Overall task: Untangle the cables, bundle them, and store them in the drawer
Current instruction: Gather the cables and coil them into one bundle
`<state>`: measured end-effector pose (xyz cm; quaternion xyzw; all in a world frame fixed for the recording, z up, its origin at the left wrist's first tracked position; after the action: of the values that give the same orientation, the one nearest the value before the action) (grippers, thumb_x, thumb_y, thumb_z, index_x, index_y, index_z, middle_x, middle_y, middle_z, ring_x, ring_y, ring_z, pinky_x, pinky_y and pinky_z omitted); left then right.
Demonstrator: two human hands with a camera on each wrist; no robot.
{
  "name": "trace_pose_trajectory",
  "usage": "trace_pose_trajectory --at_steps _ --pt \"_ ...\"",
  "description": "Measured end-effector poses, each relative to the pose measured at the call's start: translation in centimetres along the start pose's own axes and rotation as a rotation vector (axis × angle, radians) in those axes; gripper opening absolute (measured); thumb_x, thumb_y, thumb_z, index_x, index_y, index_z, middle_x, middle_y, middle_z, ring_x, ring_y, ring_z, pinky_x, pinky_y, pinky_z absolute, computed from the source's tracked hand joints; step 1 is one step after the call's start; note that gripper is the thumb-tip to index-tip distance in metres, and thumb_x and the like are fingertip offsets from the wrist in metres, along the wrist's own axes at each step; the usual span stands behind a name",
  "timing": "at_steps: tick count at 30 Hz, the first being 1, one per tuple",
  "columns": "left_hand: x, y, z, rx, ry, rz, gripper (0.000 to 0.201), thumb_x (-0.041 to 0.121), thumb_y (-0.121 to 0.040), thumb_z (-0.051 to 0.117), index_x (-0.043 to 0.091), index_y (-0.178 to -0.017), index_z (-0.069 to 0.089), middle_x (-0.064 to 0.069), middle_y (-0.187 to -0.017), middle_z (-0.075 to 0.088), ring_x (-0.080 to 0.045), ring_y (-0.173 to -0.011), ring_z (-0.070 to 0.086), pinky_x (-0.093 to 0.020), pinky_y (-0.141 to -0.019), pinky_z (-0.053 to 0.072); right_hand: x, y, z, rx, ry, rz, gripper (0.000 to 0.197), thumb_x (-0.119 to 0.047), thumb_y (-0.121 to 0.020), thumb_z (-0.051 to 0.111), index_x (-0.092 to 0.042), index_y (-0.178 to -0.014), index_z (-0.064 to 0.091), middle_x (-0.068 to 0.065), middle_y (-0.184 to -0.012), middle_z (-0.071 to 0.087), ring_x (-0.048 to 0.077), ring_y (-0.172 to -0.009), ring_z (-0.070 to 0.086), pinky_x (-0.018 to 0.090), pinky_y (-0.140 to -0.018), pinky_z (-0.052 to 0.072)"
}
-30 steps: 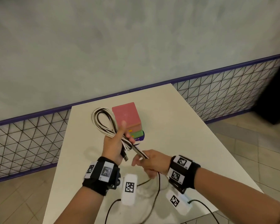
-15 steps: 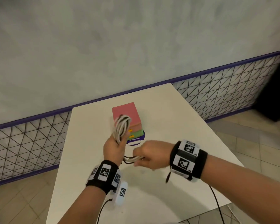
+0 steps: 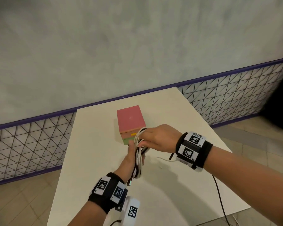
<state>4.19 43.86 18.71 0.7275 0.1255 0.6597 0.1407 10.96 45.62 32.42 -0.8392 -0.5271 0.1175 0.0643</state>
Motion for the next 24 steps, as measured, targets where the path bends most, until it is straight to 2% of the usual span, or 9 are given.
trace_pose_trajectory --at_steps 2,5,8,11,13,15,19,22,24 --pt "-0.2 0.4 0.3 -0.047 -0.161 -0.013 0.079 0.097 -0.05 0.042 0.02 -0.067 0.05 0.007 -0.058 0.044 -0.012 -0.053 0.038 -0.026 -0.058 0.034 0.5 0.1 0.3 -0.007 -0.016 0.028 0.069 -0.057 -0.086 0.018 -0.013 -0.107 0.066 0.005 -0.1 0.069 0.029 -0.076 0.064 0.031 -0.058 0.039" --pt "-1.5 1.0 1.8 -0.17 -0.286 -0.07 0.038 0.043 -0.079 0.069 0.02 -0.068 0.041 0.005 -0.06 0.037 -0.012 -0.054 0.036 -0.02 -0.052 0.033 0.9 0.1 -0.1 0.002 -0.022 0.035 0.053 -0.057 -0.087 0.051 -0.008 -0.104 0.061 0.004 -0.09 0.067 0.029 -0.068 0.06 0.027 -0.05 0.032" --pt "-3.4 1.9 3.5 -0.259 -0.202 -0.209 0.02 0.024 -0.065 0.065 0.016 -0.067 0.047 -0.002 -0.061 0.04 -0.016 -0.053 0.039 -0.026 -0.055 0.034 1.6 -0.4 0.5 -0.146 0.024 0.058 0.057 -0.058 -0.08 0.06 -0.011 -0.111 0.052 0.001 -0.088 0.061 0.021 -0.063 0.046 0.027 -0.051 0.029" --pt "-3.3 2.7 5.1 -0.351 -0.011 -0.267 0.014 0.009 -0.059 0.055 0.016 -0.062 0.043 -0.001 -0.054 0.035 -0.014 -0.046 0.034 -0.023 -0.05 0.027 3.8 -0.4 1.2 -0.239 -0.134 0.175 0.048 -0.064 -0.07 0.066 -0.019 -0.078 0.051 -0.003 -0.071 0.052 0.015 -0.059 0.043 0.029 -0.055 0.032" --pt "-2.6 2.9 5.4 -0.375 0.054 -0.262 0.018 0.007 -0.056 0.055 0.015 -0.064 0.042 -0.003 -0.056 0.03 -0.014 -0.046 0.029 -0.022 -0.048 0.025 6.2 0.4 2.1 -0.203 -0.365 0.301 0.046 -0.059 -0.07 0.07 -0.015 -0.073 0.057 -0.004 -0.072 0.049 0.011 -0.063 0.045 0.027 -0.061 0.035" --pt "-2.4 2.7 4.9 -0.337 0.079 -0.242 0.018 0.005 -0.054 0.054 0.013 -0.064 0.042 -0.004 -0.057 0.028 -0.015 -0.045 0.026 -0.019 -0.046 0.024 7.5 1.5 4.0 -0.196 -0.561 0.426 0.05 -0.057 -0.076 0.066 -0.007 -0.079 0.065 0.006 -0.076 0.053 0.014 -0.069 0.049 0.029 -0.069 0.04" --pt "-2.7 2.7 4.9 -0.312 0.119 -0.258 0.018 0.004 -0.054 0.053 0.013 -0.059 0.038 -0.005 -0.058 0.025 -0.015 -0.044 0.023 -0.018 -0.045 0.024 7.8 3.4 8.2 -0.2 -0.894 0.662 0.081 -0.078 -0.075 0.046 -0.001 -0.088 0.066 0.019 -0.08 0.066 0.01 -0.069 0.051 0.035 -0.084 0.05" --pt "-2.9 2.8 5.3 -0.314 0.178 -0.289 0.023 0.009 -0.048 0.056 0.014 -0.059 0.037 -0.004 -0.055 0.027 -0.013 -0.042 0.027 -0.017 -0.044 0.026 6.9 3.5 8.0 -0.172 -0.996 0.656 0.037 -0.06 -0.084 0.053 -0.026 -0.077 0.067 -0.011 -0.071 0.064 -0.003 -0.065 0.053 0.018 -0.071 0.042" --pt "-2.9 2.8 5.4 -0.299 0.227 -0.306 0.025 0.011 -0.046 0.058 0.015 -0.062 0.039 -0.002 -0.054 0.03 -0.012 -0.042 0.028 -0.017 -0.044 0.026 6.5 3.3 7.5 -0.113 -1.067 0.644 0.025 -0.047 -0.081 0.067 -0.022 -0.084 0.068 -0.015 -0.078 0.062 0.0 -0.072 0.056 0.017 -0.071 0.04"
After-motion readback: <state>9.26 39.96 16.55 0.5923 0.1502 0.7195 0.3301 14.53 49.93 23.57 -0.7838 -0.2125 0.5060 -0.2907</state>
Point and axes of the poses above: each hand's wrist, its own y-axis away from the middle knuckle, its own z-axis out of the palm, x = y × z, the point moved 10 cm from there along -y, towards the middle knuckle
